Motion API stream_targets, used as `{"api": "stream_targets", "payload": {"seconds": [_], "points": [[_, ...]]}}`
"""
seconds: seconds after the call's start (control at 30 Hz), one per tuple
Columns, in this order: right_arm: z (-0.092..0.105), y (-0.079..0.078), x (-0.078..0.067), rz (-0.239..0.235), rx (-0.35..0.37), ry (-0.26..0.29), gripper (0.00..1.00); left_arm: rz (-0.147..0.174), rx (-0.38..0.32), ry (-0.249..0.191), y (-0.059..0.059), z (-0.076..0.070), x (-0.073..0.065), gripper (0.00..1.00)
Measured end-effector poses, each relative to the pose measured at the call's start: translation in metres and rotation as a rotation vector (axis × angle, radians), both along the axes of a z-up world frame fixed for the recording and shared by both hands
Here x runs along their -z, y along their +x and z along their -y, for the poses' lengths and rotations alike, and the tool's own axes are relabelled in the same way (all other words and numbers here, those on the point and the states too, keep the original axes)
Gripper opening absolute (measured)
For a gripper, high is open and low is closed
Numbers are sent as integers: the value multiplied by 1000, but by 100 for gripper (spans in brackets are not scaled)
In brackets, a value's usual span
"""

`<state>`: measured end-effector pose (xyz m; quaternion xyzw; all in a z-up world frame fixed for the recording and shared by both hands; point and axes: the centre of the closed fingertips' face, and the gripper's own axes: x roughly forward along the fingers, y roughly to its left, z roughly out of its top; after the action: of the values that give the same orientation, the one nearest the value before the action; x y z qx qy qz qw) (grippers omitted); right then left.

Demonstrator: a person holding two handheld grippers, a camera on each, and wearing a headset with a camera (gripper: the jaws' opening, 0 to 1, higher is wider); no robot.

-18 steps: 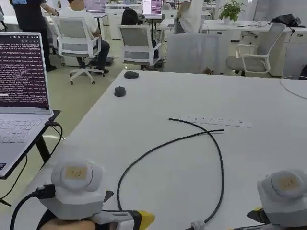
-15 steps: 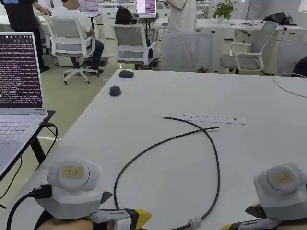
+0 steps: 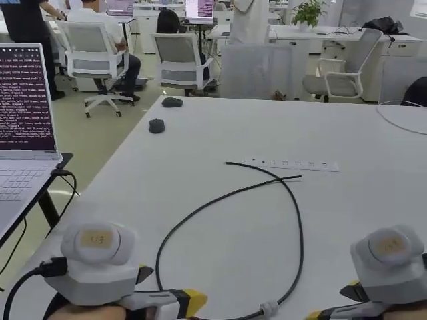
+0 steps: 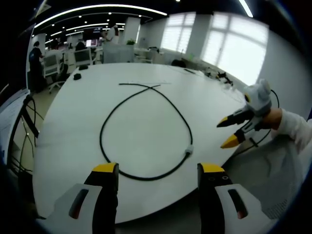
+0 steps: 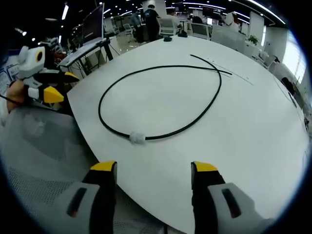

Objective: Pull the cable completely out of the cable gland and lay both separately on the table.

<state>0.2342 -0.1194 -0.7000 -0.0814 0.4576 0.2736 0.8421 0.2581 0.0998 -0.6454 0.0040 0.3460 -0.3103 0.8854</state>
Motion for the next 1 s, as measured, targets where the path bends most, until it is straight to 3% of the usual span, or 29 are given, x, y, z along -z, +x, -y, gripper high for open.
{"api": "stream_targets", "payload": {"seconds": [0.37,0.53,1.0], "points": [[-1,0,0,2,-16,-5,64,1,-7,-5,0,-1,-1,65],[-6,-1,-1,-6,-21,18,64,-2,-17,-6,1,-3,-1,64],[-4,-4,4,-26,-26,1,63,-3,-18,-14,1,-2,-1,64]]}}
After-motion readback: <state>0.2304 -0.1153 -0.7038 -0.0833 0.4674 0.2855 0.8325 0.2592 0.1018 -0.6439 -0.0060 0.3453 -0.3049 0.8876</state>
